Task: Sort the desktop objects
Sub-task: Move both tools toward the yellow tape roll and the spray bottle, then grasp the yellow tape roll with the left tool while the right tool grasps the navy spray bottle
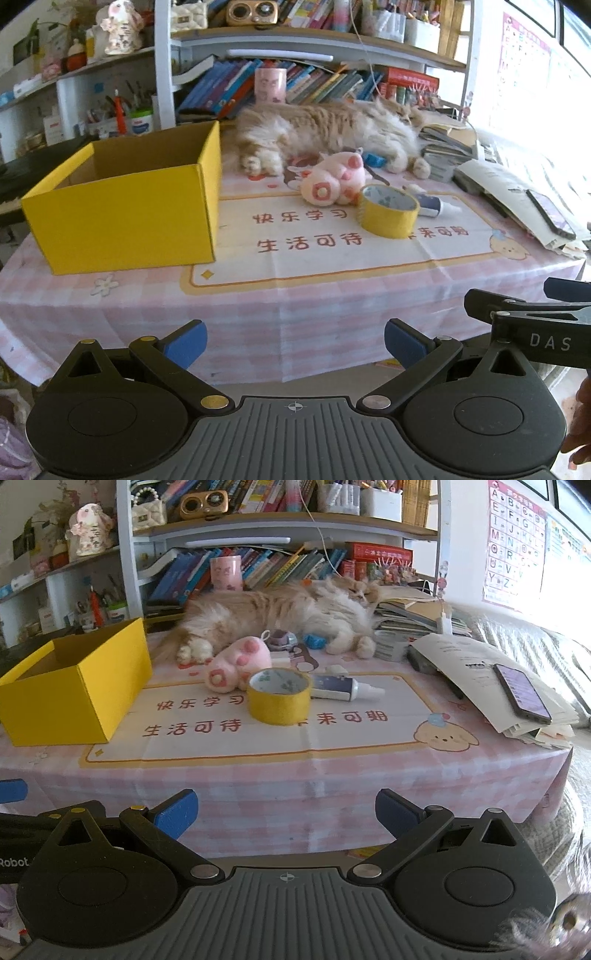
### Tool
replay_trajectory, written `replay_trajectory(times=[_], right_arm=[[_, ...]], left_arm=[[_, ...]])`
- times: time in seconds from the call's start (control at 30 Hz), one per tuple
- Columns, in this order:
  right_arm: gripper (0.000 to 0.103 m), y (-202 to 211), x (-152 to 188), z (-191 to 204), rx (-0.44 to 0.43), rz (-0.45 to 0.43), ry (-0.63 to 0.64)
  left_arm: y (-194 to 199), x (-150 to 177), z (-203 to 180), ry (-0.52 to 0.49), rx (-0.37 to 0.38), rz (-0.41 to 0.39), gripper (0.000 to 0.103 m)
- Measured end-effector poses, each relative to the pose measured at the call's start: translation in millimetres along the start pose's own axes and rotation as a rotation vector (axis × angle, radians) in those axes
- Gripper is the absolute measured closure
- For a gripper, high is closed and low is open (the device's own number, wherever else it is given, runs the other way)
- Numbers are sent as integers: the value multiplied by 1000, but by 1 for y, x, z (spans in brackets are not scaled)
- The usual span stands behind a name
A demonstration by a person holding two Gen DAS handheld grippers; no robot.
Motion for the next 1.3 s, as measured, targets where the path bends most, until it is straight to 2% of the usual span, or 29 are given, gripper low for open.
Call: replay_trajectory(times=[0.27, 0.6, 0.87, 1.0, 1.3], right_arm=[[0, -16, -8, -17, 18, 20, -5], [0, -49, -28, -40, 5, 67, 8], [0, -79, -47, -65, 6, 115, 21], [0, -90, -61, -79, 19, 107, 34], [3, -121, -92, -101, -29, 86, 81]], left_arm=[[-18, -13, -18, -4, 51, 2, 0], [-48, -35, -40, 14, 73, 11, 0], [-79, -55, -61, 4, 59, 34, 0], [-93, -64, -72, 5, 62, 53, 0], [-131, -83, -85, 88, 42, 106, 0]])
Point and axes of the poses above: each gripper's, at about its wrist camera, not at the fingertips, and y roughly against the way its jaws point, z to its left, x to its underside, the point moved 6 cm from there along -y, roughly the way its jaws point, and after that the axes turned 3 degrees about -y, right-handed, at the moved point
